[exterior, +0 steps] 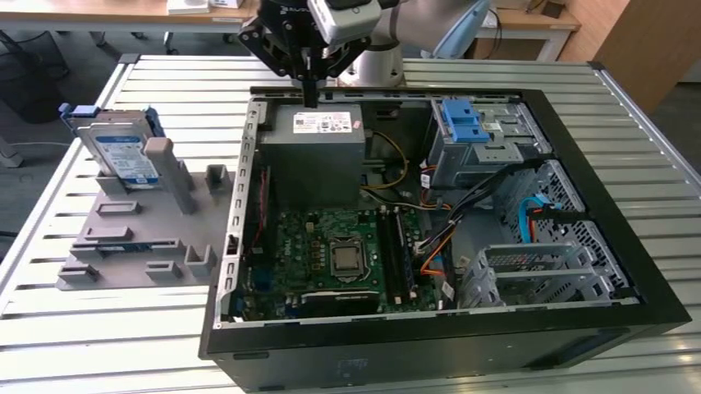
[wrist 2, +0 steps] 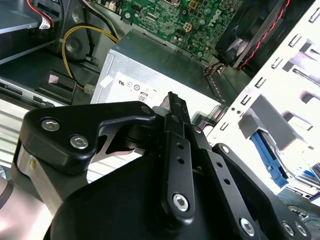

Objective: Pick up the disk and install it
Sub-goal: 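Reach for the disk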

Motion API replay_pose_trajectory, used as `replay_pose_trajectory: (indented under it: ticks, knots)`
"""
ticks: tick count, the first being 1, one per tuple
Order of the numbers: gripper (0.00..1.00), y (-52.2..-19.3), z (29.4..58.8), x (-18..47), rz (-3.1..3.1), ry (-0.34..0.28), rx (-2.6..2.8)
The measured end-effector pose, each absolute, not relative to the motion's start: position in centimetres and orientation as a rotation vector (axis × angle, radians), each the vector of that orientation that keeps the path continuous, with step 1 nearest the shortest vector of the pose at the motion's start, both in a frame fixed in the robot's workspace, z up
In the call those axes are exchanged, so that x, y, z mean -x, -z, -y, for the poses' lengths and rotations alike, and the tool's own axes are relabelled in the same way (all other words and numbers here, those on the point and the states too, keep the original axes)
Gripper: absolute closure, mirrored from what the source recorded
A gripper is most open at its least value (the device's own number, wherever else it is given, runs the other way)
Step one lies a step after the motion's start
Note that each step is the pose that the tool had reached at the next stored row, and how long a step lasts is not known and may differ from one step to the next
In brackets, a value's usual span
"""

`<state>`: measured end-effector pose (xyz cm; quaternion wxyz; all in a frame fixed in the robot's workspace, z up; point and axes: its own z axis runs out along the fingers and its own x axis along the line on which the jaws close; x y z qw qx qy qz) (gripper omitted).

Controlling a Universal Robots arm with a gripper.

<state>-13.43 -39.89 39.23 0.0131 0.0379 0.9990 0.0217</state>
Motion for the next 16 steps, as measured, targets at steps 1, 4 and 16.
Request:
replay_pose_trajectory:
  ticks: [1, 4, 16]
  knots:
    - [0.89, -39.23, 39.89, 13.44, -3.113, -0.068, -0.118]
    - [0.89, -39.23, 39.89, 13.49, -3.113, -0.068, -0.118]
    - [0.89, -39.23, 39.89, 13.76, -3.112, -0.068, -0.118]
